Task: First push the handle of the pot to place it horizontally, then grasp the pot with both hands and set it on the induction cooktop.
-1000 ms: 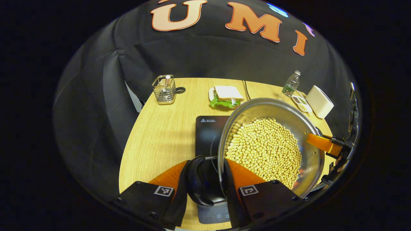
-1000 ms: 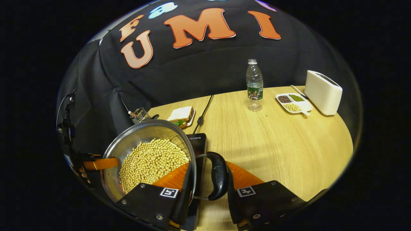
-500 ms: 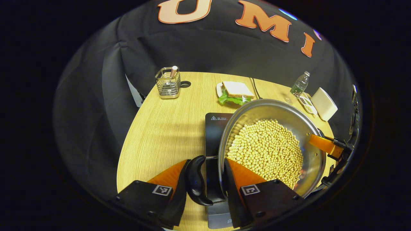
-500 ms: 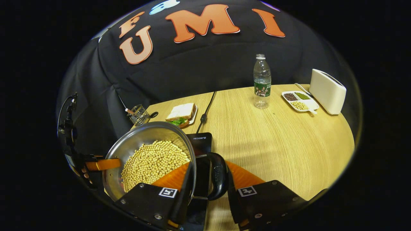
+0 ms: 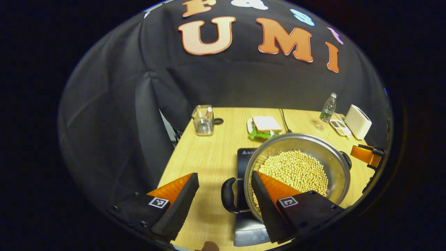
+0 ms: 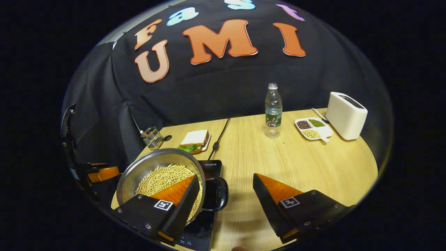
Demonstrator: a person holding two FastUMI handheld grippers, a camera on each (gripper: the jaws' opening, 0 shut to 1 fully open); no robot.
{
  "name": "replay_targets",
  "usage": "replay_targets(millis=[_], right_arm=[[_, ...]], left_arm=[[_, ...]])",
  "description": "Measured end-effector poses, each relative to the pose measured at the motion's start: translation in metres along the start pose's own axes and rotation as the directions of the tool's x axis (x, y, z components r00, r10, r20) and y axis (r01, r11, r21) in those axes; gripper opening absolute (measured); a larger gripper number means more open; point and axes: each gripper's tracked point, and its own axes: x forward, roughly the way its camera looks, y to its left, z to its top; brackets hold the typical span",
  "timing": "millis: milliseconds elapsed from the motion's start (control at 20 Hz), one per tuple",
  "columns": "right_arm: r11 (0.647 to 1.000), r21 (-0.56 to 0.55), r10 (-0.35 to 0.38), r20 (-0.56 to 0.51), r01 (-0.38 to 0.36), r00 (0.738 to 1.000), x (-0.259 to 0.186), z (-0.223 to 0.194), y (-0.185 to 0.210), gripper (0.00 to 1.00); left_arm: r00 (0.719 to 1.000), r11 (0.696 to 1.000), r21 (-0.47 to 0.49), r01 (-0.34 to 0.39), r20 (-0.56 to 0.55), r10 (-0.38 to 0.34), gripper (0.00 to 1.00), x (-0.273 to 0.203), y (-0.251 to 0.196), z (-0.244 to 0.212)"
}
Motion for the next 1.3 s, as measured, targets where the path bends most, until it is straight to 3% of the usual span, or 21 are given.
replay_targets(millis=[150, 300, 550, 650, 750, 950, 1150, 1300], right_arm=[[0.999, -0.031, -0.021, 0.078, 0.023, 0.997, -0.037, 0.030, -0.022, 0.95], [0.998, -0.045, -0.026, 0.182, 0.035, 0.983, -0.081, 0.067, -0.044, 0.95], [0.995, -0.046, -0.069, 0.361, 0.091, 0.930, -0.161, 0.129, -0.094, 0.95], [0.993, -0.041, -0.088, 0.405, 0.114, 0.910, -0.191, 0.145, -0.116, 0.95], [0.992, -0.037, -0.095, 0.434, 0.123, 0.896, -0.217, 0.154, -0.133, 0.95], [0.985, -0.038, -0.129, 0.498, 0.171, 0.858, -0.260, 0.169, -0.172, 0.95], [0.983, -0.011, -0.151, 0.525, 0.184, 0.837, -0.283, 0.175, -0.200, 0.95], [0.983, 0.008, -0.161, 0.534, 0.186, 0.830, -0.288, 0.175, -0.213, 0.95]], left_arm=[[0.988, 0.999, 0.025, -0.023, 0.156, 0.019, 0.98, -0.051, -0.010, 0.039], [0.954, 0.999, 0.019, -0.031, 0.300, 0.024, 0.98, -0.108, -0.026, 0.081], [0.887, 1.000, -0.031, 0.004, 0.461, 0.011, 0.94, -0.188, -0.053, 0.128], [0.861, 0.997, -0.065, 0.044, 0.509, -0.005, 0.98, -0.221, -0.060, 0.142], [0.831, 0.989, -0.112, 0.101, 0.556, -0.021, 0.96, -0.250, -0.066, 0.155], [0.766, 0.992, -0.118, 0.050, 0.642, 0.038, 0.97, -0.303, -0.054, 0.171], [0.741, 0.992, -0.102, 0.075, 0.672, 0.013, 0.98, -0.328, -0.070, 0.169], [0.728, 0.995, -0.093, 0.044, 0.685, 0.032, 0.97, -0.334, -0.070, 0.171]])
